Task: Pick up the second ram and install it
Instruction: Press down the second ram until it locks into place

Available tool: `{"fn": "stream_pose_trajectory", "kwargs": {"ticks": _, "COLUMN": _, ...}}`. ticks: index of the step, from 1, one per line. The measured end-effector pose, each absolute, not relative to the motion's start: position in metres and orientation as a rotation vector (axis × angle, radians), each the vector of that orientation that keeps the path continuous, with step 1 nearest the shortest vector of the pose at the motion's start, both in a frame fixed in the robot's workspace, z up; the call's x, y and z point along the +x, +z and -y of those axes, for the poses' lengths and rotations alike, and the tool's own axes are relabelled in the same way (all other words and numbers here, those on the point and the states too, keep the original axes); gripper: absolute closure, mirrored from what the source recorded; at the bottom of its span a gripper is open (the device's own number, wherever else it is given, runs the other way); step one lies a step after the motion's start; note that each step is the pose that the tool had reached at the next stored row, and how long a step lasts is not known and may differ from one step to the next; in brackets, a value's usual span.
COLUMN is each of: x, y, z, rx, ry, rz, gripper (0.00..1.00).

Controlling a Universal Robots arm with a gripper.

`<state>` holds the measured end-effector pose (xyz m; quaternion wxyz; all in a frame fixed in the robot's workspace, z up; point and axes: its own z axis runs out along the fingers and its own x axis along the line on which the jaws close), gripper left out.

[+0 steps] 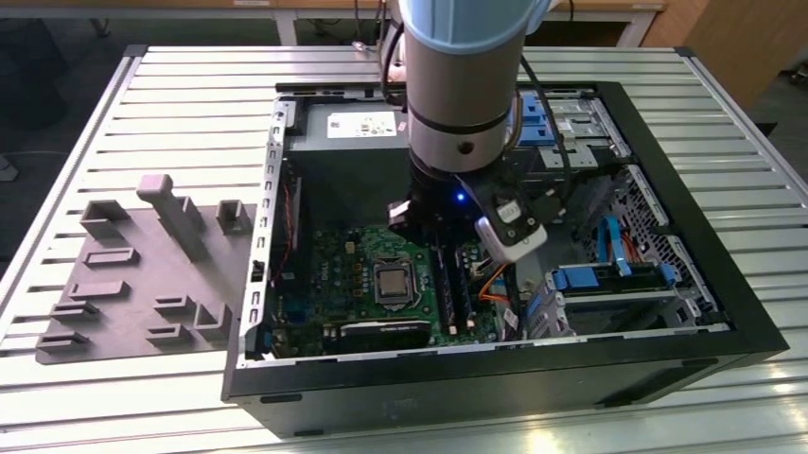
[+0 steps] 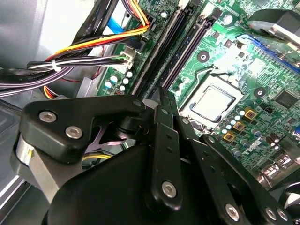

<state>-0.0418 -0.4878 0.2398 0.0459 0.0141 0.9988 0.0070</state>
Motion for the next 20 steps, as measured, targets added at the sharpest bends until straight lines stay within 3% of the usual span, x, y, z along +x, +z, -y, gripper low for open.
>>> {"fn": "stream_pose_trajectory", "kwargs": {"ticks": 20, "x": -0.042, "y": 0.239, "z": 0.501, "rx": 0.043, "ry": 0.021, "rz": -3.049, "gripper": 0.89}}
